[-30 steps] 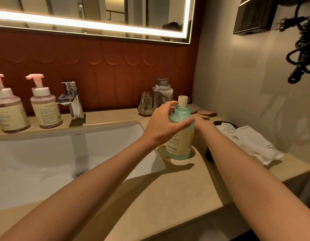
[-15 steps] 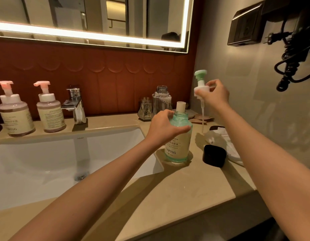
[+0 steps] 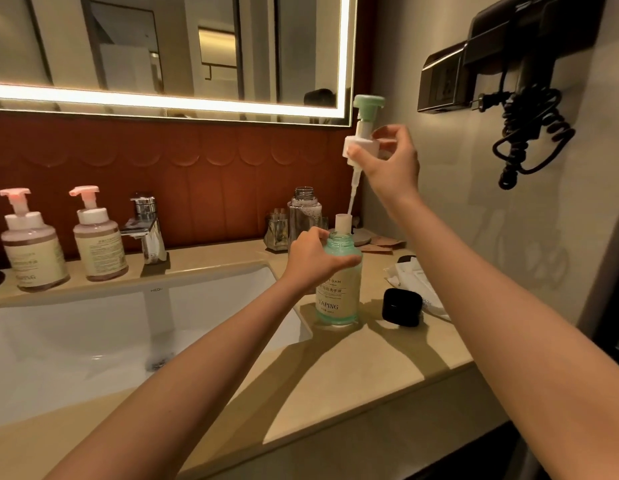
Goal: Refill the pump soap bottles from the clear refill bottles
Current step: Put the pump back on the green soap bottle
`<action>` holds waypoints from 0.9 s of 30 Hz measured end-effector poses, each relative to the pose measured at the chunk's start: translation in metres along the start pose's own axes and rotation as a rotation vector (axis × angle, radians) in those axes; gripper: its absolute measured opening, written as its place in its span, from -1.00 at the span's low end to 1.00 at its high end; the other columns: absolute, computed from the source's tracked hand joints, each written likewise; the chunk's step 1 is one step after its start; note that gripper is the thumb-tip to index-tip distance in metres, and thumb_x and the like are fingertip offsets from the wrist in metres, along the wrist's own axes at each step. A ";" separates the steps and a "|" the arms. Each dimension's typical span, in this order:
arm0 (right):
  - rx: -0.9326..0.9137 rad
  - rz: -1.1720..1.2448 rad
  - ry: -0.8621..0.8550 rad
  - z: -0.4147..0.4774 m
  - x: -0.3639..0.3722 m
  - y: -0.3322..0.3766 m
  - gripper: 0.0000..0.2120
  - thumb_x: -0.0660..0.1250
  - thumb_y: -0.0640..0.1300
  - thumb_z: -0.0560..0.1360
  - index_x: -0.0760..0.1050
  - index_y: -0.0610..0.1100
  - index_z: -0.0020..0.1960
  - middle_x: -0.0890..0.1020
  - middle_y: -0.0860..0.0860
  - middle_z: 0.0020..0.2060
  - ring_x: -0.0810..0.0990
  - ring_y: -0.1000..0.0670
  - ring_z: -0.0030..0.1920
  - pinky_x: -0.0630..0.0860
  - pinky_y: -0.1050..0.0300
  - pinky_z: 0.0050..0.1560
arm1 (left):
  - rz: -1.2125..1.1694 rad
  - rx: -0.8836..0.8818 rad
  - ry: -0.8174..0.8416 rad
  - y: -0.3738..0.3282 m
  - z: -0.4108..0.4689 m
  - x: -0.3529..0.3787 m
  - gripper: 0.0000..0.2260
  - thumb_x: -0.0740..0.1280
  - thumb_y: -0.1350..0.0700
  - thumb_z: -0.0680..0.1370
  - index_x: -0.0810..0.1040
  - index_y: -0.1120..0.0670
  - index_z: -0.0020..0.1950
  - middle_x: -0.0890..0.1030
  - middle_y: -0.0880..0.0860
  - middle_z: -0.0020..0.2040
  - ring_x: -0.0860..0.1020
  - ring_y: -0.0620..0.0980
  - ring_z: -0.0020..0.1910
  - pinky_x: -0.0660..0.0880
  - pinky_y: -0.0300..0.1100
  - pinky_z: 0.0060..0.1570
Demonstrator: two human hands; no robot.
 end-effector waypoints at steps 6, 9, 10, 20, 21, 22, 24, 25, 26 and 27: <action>0.106 -0.029 0.138 -0.027 0.015 -0.029 -0.56 0.43 -0.13 0.43 0.35 -0.16 0.22 0.47 0.00 0.05 0.47 0.11 -0.09 0.43 0.41 -0.30 | -0.116 0.002 -0.001 -0.004 0.003 -0.007 -0.40 0.45 0.09 0.38 0.30 0.14 0.35 0.45 0.05 0.19 0.44 -0.03 0.11 0.40 -0.20 0.01; 0.171 -0.023 0.254 -0.045 0.027 -0.049 -0.59 0.47 -0.12 0.38 0.33 -0.12 0.11 0.50 -0.04 0.06 0.51 0.10 -0.10 0.46 0.30 -0.20 | -0.307 0.020 -0.124 -0.013 0.004 -0.027 -0.57 0.31 0.25 0.45 0.35 0.13 0.31 0.48 0.07 0.17 0.47 -0.02 0.08 0.45 -0.18 0.00; 0.187 -0.027 0.281 -0.051 0.030 -0.054 -0.59 0.48 -0.11 0.37 0.33 -0.11 0.09 0.50 -0.05 0.07 0.52 0.06 -0.06 0.48 0.26 -0.15 | -0.368 0.013 -0.150 -0.014 0.005 -0.032 -0.62 0.27 0.25 0.47 0.37 0.13 0.29 0.50 0.08 0.15 0.50 0.01 0.07 0.48 -0.14 -0.02; 0.235 -0.009 0.262 -0.062 0.026 -0.072 -0.61 0.49 -0.08 0.37 0.30 -0.11 0.00 0.53 -0.01 0.02 0.54 -0.03 0.07 0.53 0.05 0.10 | -0.368 0.037 -0.137 -0.020 0.005 -0.030 -0.68 0.17 0.19 0.54 0.48 0.11 0.28 0.52 -0.01 0.05 0.50 -0.02 0.06 0.49 -0.09 0.08; 0.238 -0.011 0.260 -0.062 0.026 -0.073 -0.61 0.49 -0.08 0.37 0.30 -0.11 0.00 0.53 -0.02 0.03 0.54 -0.03 0.07 0.53 0.06 0.09 | -0.365 0.039 -0.144 -0.022 0.006 -0.032 -0.68 0.18 0.18 0.54 0.49 0.11 0.28 0.51 -0.02 0.04 0.50 -0.04 0.06 0.49 -0.10 0.08; 0.242 -0.008 0.256 -0.062 0.026 -0.073 -0.61 0.49 -0.08 0.37 0.31 -0.12 0.00 0.54 -0.04 0.04 0.54 -0.03 0.06 0.54 0.07 0.08 | -0.355 0.041 -0.139 -0.023 0.007 -0.032 -0.69 0.18 0.17 0.54 0.51 0.12 0.26 0.52 -0.02 0.03 0.51 -0.03 0.06 0.49 -0.10 0.08; 0.249 -0.002 0.245 -0.063 0.026 -0.076 -0.63 0.49 -0.10 0.37 0.31 -0.12 -0.02 0.55 -0.07 0.04 0.54 -0.03 0.05 0.53 0.12 0.02 | -0.324 0.047 -0.116 -0.025 0.008 -0.030 -0.68 0.22 0.09 0.51 0.56 0.12 0.21 0.57 0.01 0.00 0.53 -0.01 0.06 0.49 -0.10 0.08; 0.255 -0.007 0.240 -0.063 0.025 -0.077 -0.64 0.48 -0.10 0.38 0.30 -0.11 -0.04 0.55 -0.08 0.04 0.54 -0.03 0.04 0.53 0.13 0.00 | -0.308 0.052 -0.106 -0.026 0.008 -0.029 -0.67 0.23 0.04 0.50 0.57 0.12 0.20 0.58 0.01 0.00 0.54 -0.03 0.05 0.48 -0.13 0.06; 0.260 -0.014 0.235 -0.063 0.024 -0.078 -0.64 0.48 -0.11 0.38 0.30 -0.10 -0.04 0.55 -0.10 0.04 0.54 -0.03 0.04 0.53 0.12 0.00 | -0.289 0.061 -0.102 -0.027 0.008 -0.029 -0.68 0.26 0.01 0.51 0.57 0.11 0.20 0.59 0.01 0.02 0.54 -0.05 0.04 0.47 -0.17 0.03; 0.261 -0.024 0.230 -0.062 0.024 -0.079 -0.65 0.48 -0.12 0.38 0.30 -0.10 -0.05 0.56 -0.10 0.05 0.54 -0.04 0.05 0.54 0.10 0.02 | -0.267 0.073 -0.102 -0.027 0.009 -0.028 -0.68 0.28 -0.01 0.53 0.57 0.11 0.20 0.60 0.01 0.05 0.54 -0.06 0.03 0.46 -0.19 0.00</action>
Point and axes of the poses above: each hand's wrist, its own z-axis towards the middle knuckle, its own x-axis out of the palm, y = z × x, the point moved 8 cm from there along z, towards the middle knuckle
